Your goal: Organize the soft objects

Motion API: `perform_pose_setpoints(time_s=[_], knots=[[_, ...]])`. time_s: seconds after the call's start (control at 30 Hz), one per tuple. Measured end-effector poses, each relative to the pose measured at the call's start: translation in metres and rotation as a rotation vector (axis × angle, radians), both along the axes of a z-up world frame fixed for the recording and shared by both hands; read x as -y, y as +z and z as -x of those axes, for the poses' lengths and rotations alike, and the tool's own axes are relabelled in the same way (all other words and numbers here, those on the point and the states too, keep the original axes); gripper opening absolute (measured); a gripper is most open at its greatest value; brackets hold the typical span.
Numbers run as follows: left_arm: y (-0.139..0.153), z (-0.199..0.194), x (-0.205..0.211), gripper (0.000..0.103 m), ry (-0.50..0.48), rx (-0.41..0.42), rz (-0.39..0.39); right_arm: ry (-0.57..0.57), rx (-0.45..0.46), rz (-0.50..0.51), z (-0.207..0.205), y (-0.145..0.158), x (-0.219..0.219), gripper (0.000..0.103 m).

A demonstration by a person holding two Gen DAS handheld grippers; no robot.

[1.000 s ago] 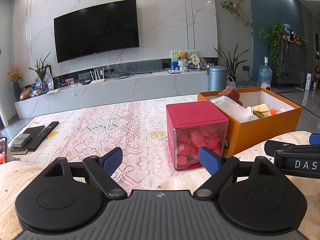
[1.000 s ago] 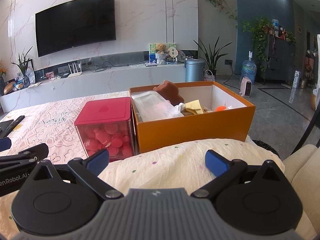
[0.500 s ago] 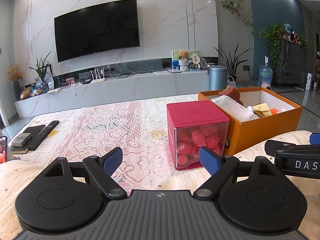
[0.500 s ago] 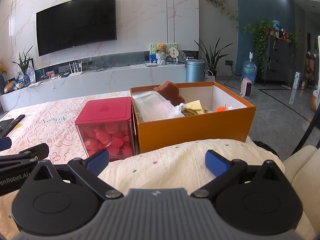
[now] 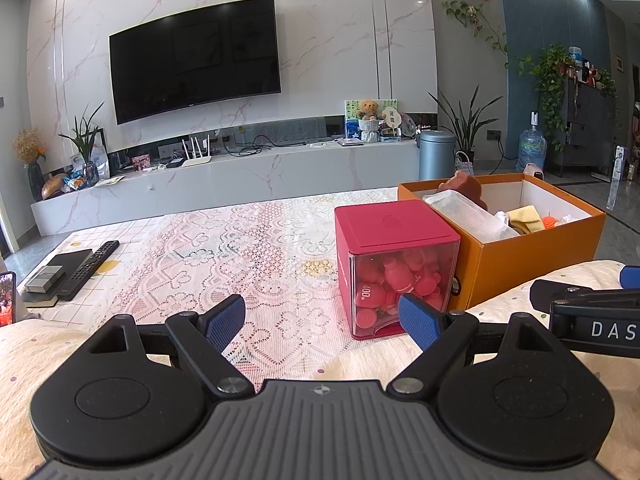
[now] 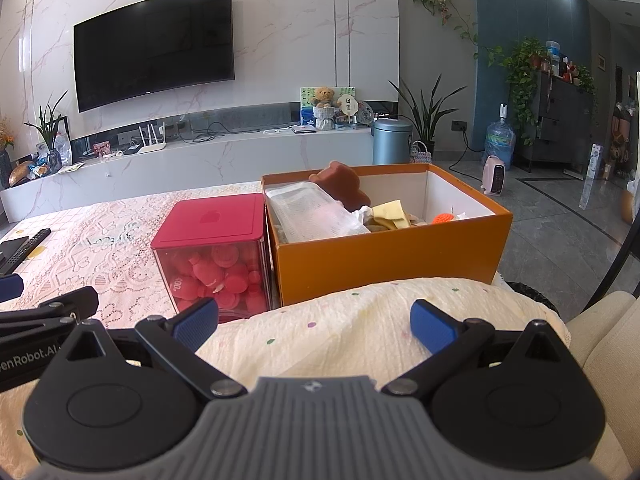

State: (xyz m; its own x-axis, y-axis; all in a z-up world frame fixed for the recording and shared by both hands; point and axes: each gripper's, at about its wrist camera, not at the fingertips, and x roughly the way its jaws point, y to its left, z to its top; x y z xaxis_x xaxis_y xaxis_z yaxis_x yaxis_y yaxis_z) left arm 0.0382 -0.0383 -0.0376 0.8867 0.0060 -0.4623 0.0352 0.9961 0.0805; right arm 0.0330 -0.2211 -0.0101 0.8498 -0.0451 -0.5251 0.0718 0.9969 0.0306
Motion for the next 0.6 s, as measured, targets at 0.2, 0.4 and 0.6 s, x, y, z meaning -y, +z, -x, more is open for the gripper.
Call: perform_pose_setpoints(time_s=[0.2,0.4,0.6], knots=[[-0.0002,0.0006,-0.0003,0.101,0.0,0.0,0.001,0.0,0.0,0.001,0.0,0.0001,-0.0001,0.1],[0.0,0.0006,-0.0006,0.101,-0.001,0.0,0.002,0.0,0.0,0.001,-0.0001,0.0,-0.0002,0.1],[0.0002,0.0006,-0.0006,0.101,0.0,-0.001,0.003,0.0,0.0,0.001,-0.0001,0.0,-0.0003,0.1]])
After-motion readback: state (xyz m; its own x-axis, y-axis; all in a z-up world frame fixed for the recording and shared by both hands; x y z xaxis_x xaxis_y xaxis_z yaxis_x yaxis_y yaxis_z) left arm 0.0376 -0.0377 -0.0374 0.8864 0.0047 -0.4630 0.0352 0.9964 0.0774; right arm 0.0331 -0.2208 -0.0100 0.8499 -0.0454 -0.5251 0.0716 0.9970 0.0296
